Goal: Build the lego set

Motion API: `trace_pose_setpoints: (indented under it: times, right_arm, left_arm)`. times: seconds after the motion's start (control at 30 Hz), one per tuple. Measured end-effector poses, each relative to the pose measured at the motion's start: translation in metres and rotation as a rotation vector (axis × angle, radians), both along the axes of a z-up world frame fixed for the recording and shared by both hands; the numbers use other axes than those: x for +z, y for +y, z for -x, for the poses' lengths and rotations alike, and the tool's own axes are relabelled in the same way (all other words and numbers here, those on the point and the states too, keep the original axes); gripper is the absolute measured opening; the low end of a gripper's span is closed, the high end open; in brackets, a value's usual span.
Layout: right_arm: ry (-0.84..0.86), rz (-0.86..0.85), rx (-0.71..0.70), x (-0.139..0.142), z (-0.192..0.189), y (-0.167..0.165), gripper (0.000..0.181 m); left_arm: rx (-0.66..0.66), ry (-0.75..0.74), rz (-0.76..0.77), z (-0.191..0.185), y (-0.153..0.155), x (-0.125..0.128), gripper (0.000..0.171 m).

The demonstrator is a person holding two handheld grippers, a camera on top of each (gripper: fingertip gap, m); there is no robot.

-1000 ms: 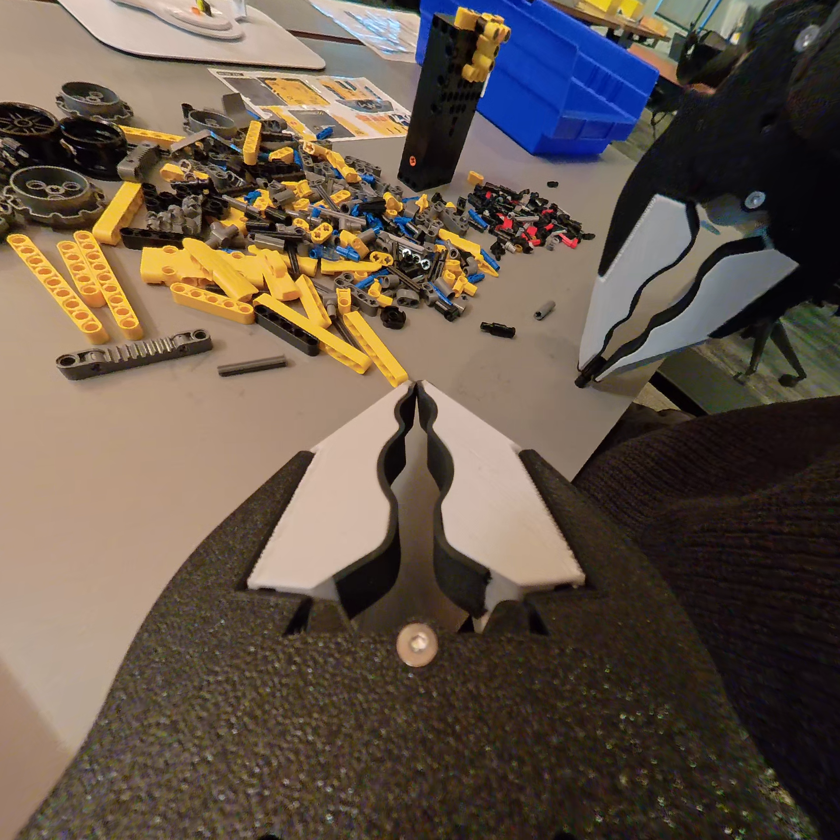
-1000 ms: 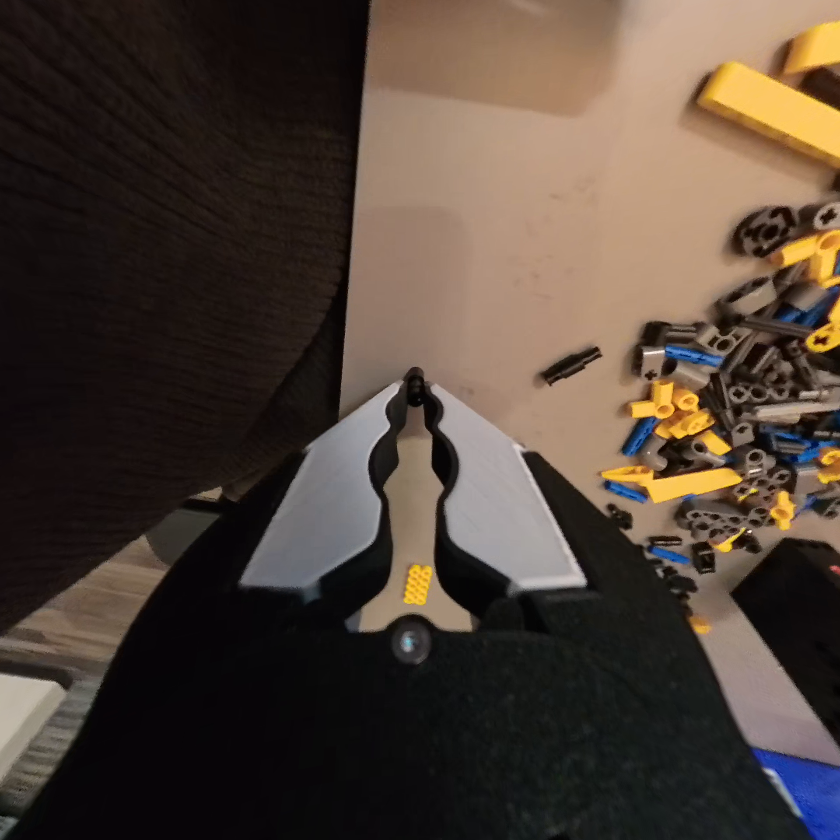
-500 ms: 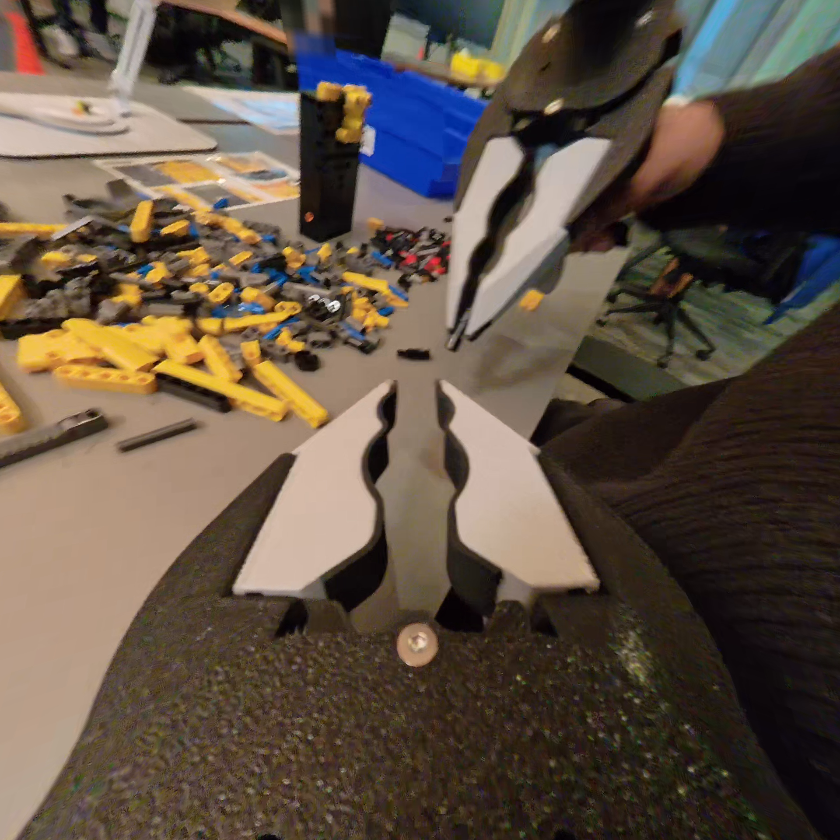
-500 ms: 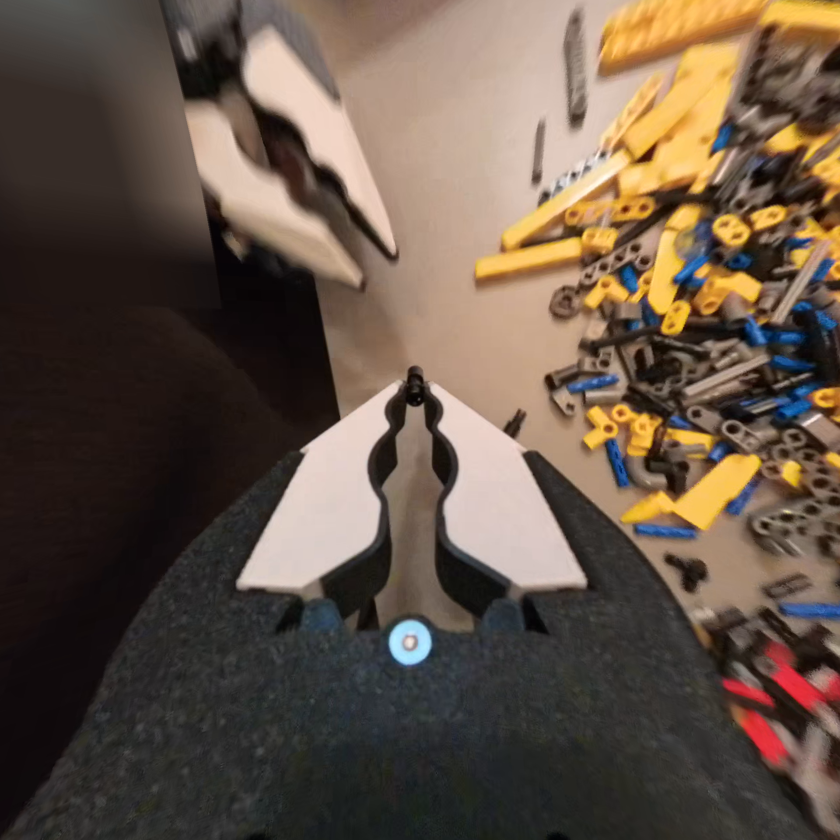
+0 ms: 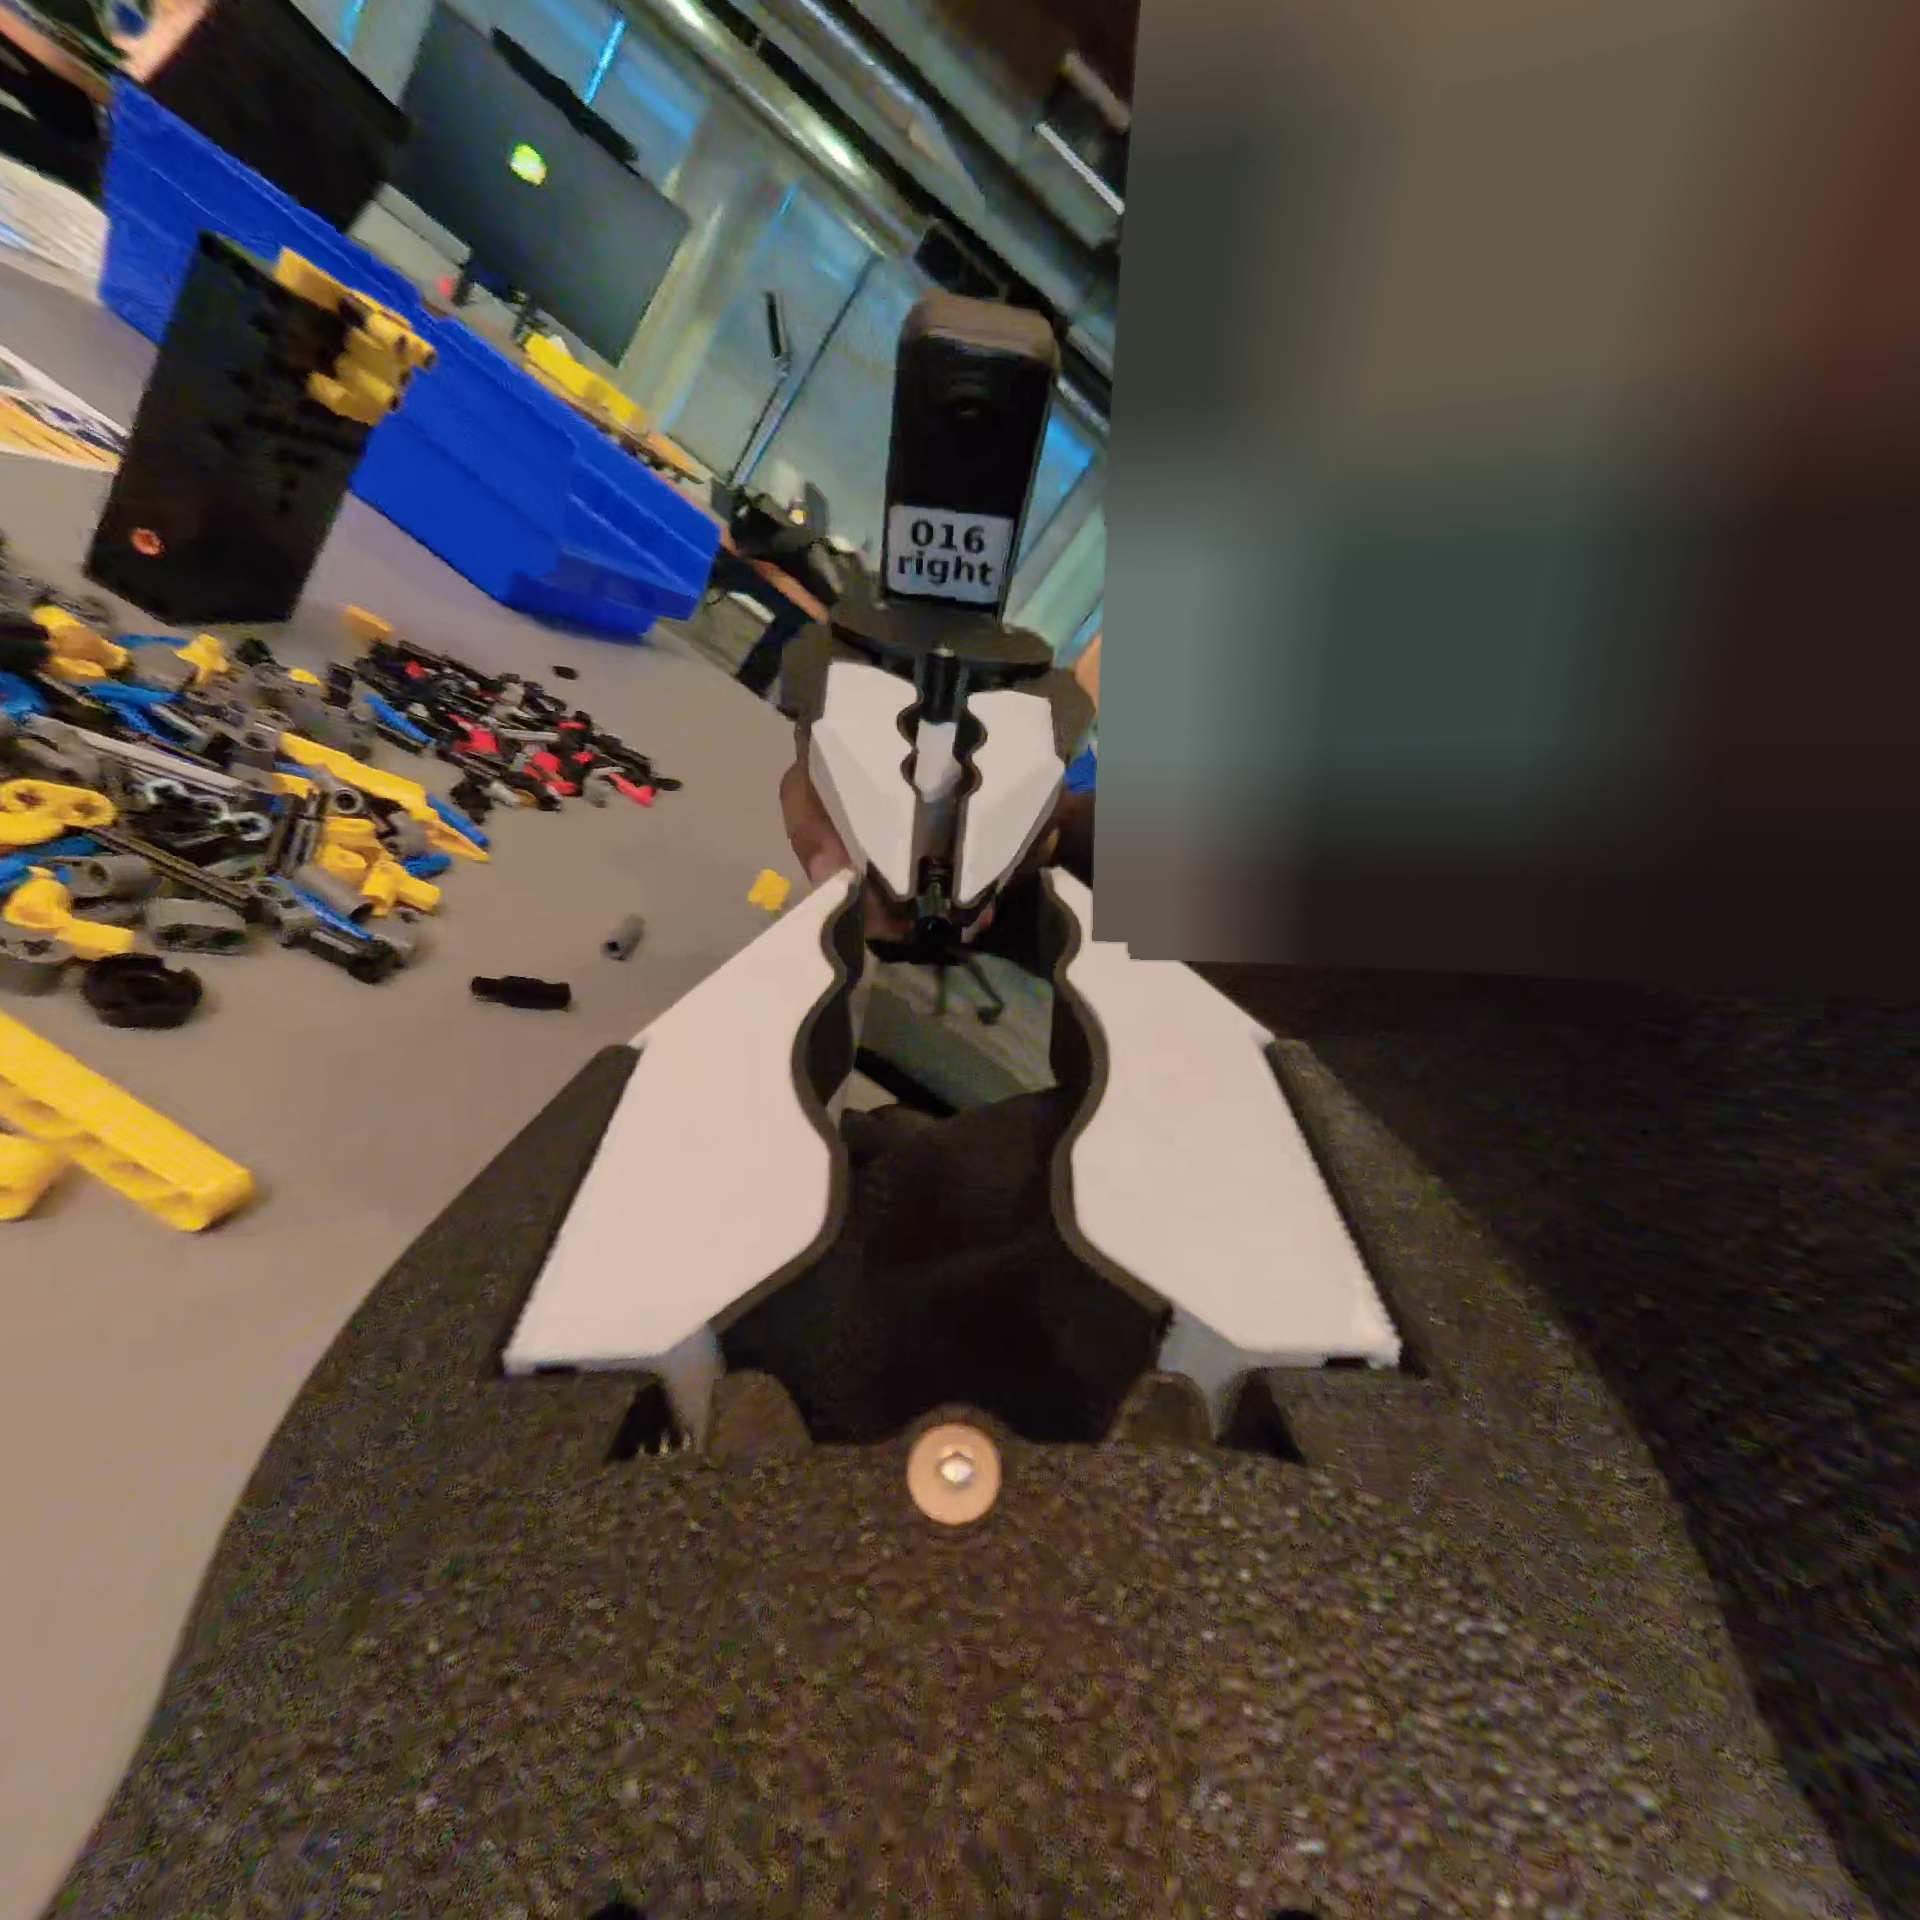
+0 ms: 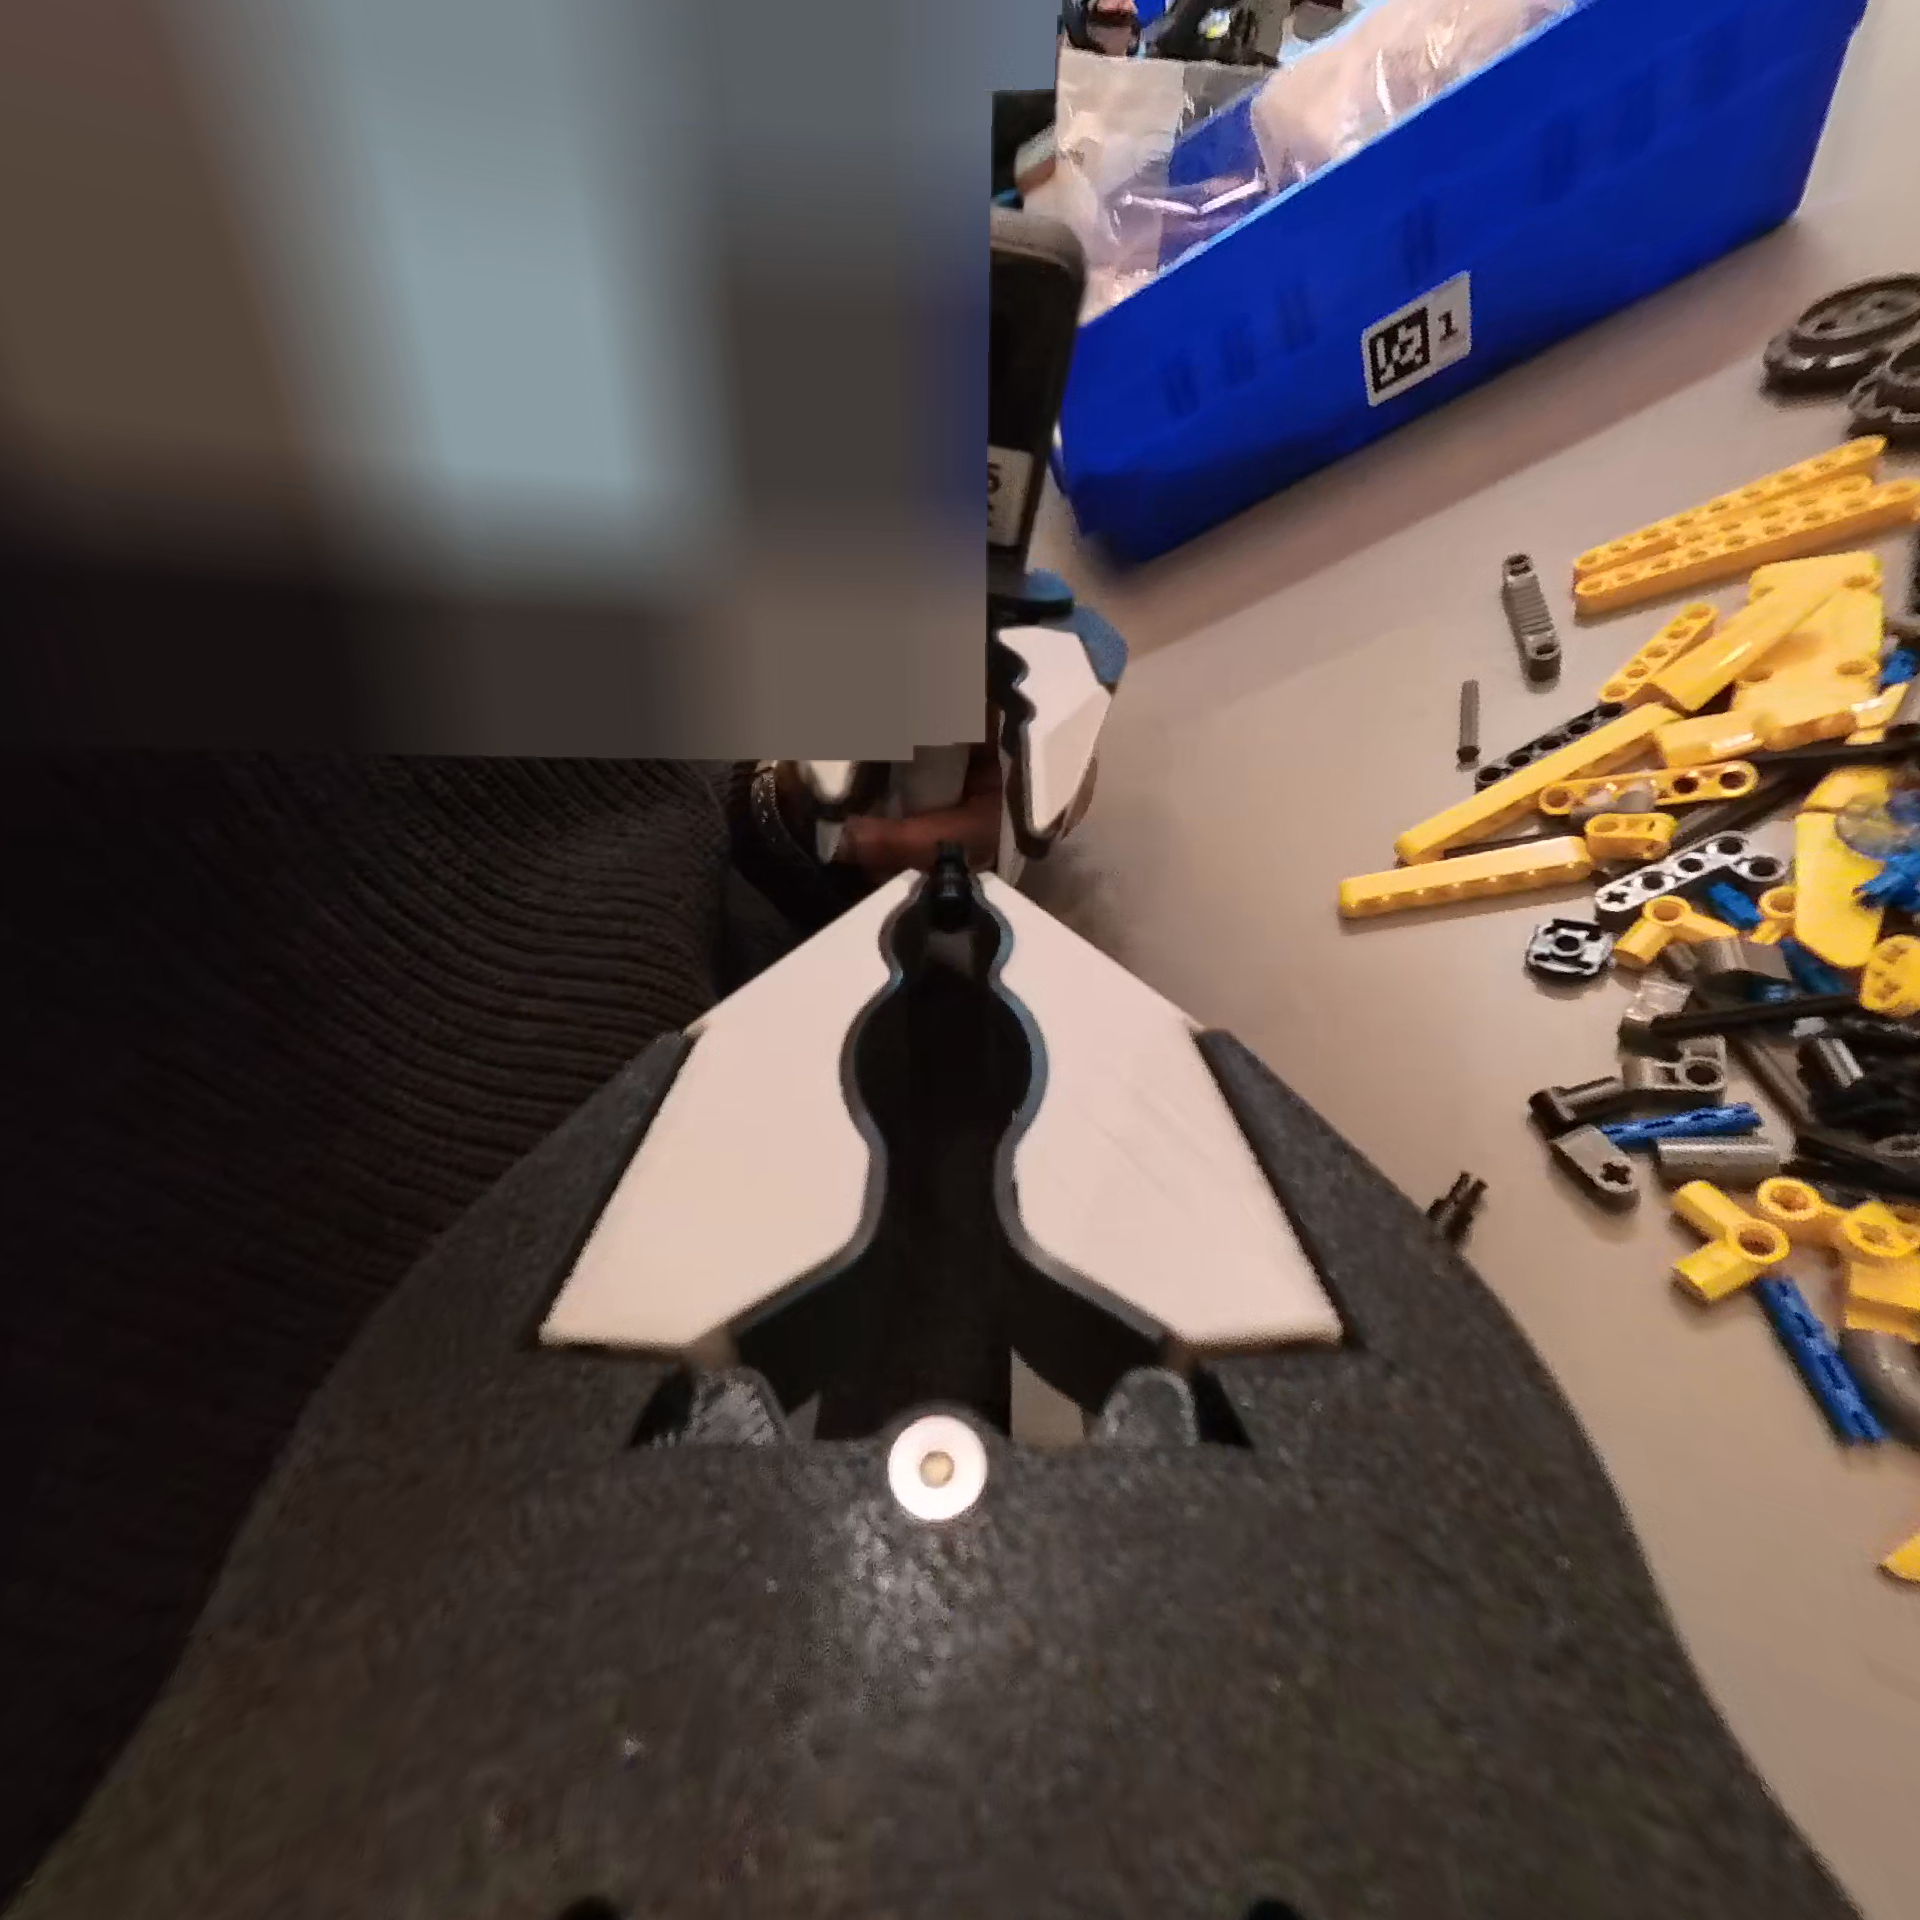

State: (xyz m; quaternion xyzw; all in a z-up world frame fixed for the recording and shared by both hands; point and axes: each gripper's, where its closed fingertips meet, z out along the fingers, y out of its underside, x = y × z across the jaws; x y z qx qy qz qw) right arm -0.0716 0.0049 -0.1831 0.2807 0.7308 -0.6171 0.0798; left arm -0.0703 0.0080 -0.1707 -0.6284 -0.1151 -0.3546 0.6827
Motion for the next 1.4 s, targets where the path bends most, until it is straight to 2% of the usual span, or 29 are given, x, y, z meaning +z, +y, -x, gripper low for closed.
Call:
trace_pose_setpoints:
  times: [0.07, 0.2, 0.5, 0.53, 0.6, 0.73, 0.83, 0.97, 1.07, 1.17, 1.4]
  right_arm:
    - [0.044, 0.006, -0.007, 0.003, -0.001, 0.002, 0.005]
    - [0.075, 0.011, -0.011, 0.005, -0.001, 0.004, 0.005]
    - [0.163, -0.041, -0.022, 0.005, 0.004, 0.006, 0.005]
    - [0.166, -0.039, -0.022, 0.006, 0.004, 0.005, 0.005]
    - [0.177, -0.051, -0.028, 0.004, 0.005, 0.006, 0.005]
    - [0.188, -0.062, -0.031, 0.003, 0.005, 0.008, 0.005]
    - [0.212, -0.087, -0.060, 0.002, 0.008, 0.014, 0.014]
    - [0.250, -0.060, -0.074, 0.009, 0.009, 0.019, 0.015]
    - [0.272, -0.057, -0.063, 0.009, 0.007, 0.018, 0.014]
    - [0.295, -0.080, -0.041, 0.006, 0.003, 0.016, 0.006]
    - [0.315, -0.156, 0.003, -0.004, -0.003, 0.015, 0.005]
  left_arm:
    - [-0.007, -0.052, -0.020, 0.003, -0.001, 0.002, 0.022]
    - [0.043, -0.085, 0.026, 0.010, 0.003, -0.006, 0.023]
    - [-0.027, -0.140, 0.050, 0.003, 0.009, -0.008, 0.023]
    - [-0.027, -0.139, 0.052, 0.003, 0.010, -0.008, 0.021]
    - [-0.041, -0.138, 0.038, 0.001, 0.009, -0.005, 0.006]
    - [-0.036, -0.102, 0.043, 0.001, 0.009, -0.007, 0.006]
    - [-0.035, -0.116, 0.036, 0.003, 0.008, -0.006, 0.006]
    - [-0.027, -0.139, 0.035, 0.007, 0.007, -0.006, 0.006]
    - [-0.034, -0.133, 0.047, 0.005, 0.008, -0.007, 0.006]
    - [-0.045, -0.133, 0.055, 0.002, 0.009, -0.008, 0.006]
    - [-0.055, -0.123, 0.094, -0.001, 0.011, -0.013, 0.006]
